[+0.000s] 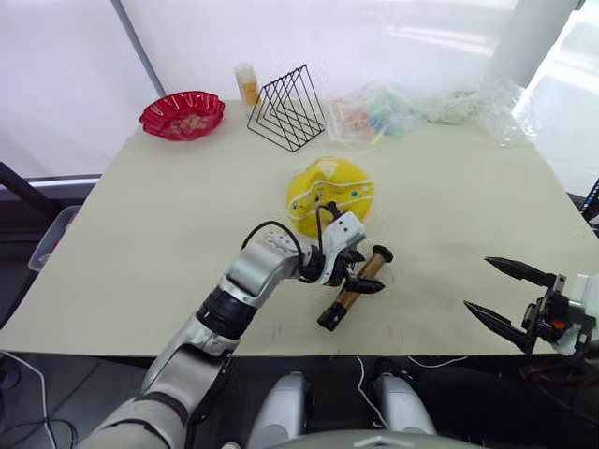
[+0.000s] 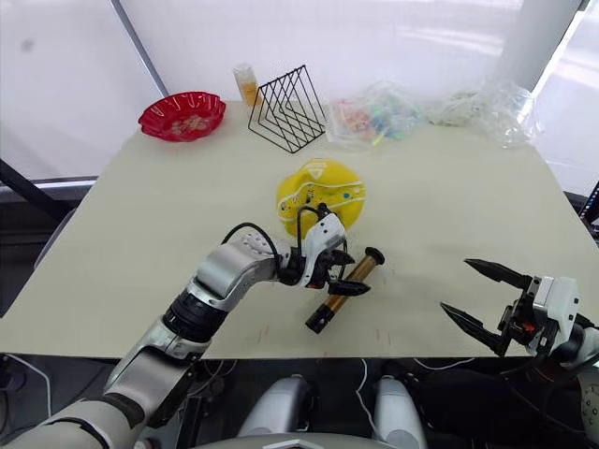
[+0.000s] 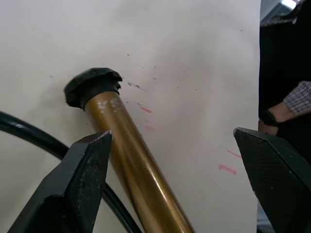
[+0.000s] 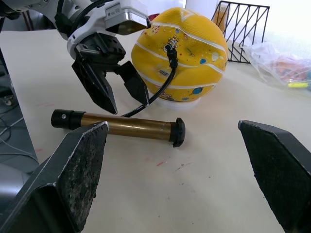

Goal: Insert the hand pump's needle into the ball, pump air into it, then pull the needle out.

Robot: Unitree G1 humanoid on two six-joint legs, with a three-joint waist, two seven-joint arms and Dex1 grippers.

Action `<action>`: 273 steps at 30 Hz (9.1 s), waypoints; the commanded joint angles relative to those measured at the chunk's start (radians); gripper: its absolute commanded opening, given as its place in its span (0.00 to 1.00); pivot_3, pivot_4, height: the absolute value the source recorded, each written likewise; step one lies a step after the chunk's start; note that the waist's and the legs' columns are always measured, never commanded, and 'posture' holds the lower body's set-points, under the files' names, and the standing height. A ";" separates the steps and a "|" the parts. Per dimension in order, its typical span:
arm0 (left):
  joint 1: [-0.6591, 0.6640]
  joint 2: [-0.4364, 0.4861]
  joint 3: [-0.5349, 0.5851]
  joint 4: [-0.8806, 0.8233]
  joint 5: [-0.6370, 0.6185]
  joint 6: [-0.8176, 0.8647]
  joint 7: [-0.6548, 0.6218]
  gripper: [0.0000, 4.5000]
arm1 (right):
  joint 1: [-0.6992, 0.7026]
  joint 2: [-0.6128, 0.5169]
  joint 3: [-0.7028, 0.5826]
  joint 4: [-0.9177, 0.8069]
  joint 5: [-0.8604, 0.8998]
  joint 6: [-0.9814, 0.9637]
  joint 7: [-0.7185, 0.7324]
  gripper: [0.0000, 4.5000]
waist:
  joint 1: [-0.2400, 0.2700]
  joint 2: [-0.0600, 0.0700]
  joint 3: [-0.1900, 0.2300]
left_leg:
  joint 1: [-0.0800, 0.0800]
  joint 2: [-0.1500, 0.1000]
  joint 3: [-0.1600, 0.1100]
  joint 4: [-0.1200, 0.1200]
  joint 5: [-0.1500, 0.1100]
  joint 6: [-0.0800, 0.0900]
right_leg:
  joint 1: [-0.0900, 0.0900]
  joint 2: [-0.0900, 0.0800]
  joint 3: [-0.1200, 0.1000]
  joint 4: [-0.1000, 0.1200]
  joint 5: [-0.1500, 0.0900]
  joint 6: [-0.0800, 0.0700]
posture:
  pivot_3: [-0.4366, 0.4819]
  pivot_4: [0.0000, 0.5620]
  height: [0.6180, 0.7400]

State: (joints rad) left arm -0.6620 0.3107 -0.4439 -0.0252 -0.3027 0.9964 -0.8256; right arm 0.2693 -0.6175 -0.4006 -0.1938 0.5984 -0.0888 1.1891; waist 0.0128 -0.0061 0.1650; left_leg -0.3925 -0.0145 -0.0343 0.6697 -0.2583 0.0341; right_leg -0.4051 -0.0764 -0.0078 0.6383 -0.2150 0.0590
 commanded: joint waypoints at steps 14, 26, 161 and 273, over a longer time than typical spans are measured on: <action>-0.021 -0.006 -0.127 0.057 0.079 0.075 0.063 0.95 | 0.004 -0.001 -0.006 -0.042 0.016 -0.007 -0.015 1.00 | 0.000 0.000 0.000 | 0.000 0.000 0.000 0.000 0.000 0.000 | 0.000 0.000 0.000 0.000 0.000 0.000 | 0.48 0.27 0.97; -0.016 -0.009 -0.120 0.064 0.087 0.063 0.061 0.53 | 0.022 0.004 -0.004 -0.058 0.023 -0.001 -0.026 1.00 | 0.000 0.000 0.000 | 0.000 0.000 0.000 0.000 0.000 0.000 | 0.000 0.000 0.000 0.000 0.000 0.000 | 0.48 0.27 0.97; 0.215 0.166 0.179 -0.047 -0.087 -0.536 -0.319 1.00 | -0.428 0.221 0.338 -0.427 0.334 0.641 -0.839 0.40 | -0.026 0.000 0.000 | -0.005 0.001 0.001 0.000 0.000 0.000 | -0.008 0.002 0.003 0.003 0.000 -0.001 | 0.48 0.27 0.97; 0.038 -0.272 0.095 0.958 0.354 -1.260 -0.221 0.22 | -0.328 0.002 0.337 -0.263 -0.021 0.413 -0.396 0.40 | 0.000 -0.005 0.001 | -0.004 -0.001 0.001 0.002 0.000 0.000 | -0.006 0.002 0.002 0.003 0.001 0.000 | 0.48 0.27 0.97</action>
State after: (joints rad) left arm -0.6252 0.0407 -0.3525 0.8964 0.0387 -0.2775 -1.0637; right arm -0.0659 -0.5922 -0.0308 -0.4569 0.6170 0.3426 0.7894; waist 0.0127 -0.0114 0.1662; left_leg -0.3970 -0.0151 -0.0333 0.6718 -0.2584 0.0344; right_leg -0.4109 -0.0744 -0.0063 0.6415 -0.2144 0.0591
